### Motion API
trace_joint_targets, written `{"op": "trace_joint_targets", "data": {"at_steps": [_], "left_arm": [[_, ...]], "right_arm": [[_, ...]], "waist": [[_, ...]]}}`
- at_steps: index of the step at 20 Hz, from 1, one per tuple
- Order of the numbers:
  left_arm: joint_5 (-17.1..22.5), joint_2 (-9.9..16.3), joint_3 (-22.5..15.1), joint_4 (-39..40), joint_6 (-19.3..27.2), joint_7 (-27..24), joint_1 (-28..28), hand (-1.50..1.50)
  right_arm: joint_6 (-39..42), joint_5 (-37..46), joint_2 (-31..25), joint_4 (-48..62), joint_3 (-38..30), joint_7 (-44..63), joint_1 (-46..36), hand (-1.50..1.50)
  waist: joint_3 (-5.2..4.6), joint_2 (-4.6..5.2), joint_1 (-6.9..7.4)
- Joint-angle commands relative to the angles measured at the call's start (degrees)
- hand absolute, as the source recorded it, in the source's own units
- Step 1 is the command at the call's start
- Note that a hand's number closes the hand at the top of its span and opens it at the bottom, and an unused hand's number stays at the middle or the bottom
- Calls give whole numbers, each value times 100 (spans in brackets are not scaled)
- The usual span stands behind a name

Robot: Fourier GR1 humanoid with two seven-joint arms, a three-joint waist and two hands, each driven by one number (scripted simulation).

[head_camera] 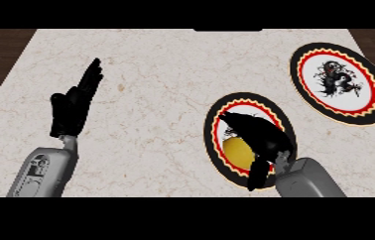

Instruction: Pick the lemon from the plate and place it in the plate

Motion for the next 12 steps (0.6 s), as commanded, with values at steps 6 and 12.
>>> {"op": "trace_joint_targets", "data": {"at_steps": [6,12], "left_arm": [[-320,-330,38,-115,84,14,111,0],[-408,-417,77,-319,-27,-52,382,0]], "right_arm": [[-750,815,116,420,-86,-981,175,150],[-615,851,-31,737,-665,-1504,-82,150]], "waist": [[1,-1,0],[1,-5,16]]}}
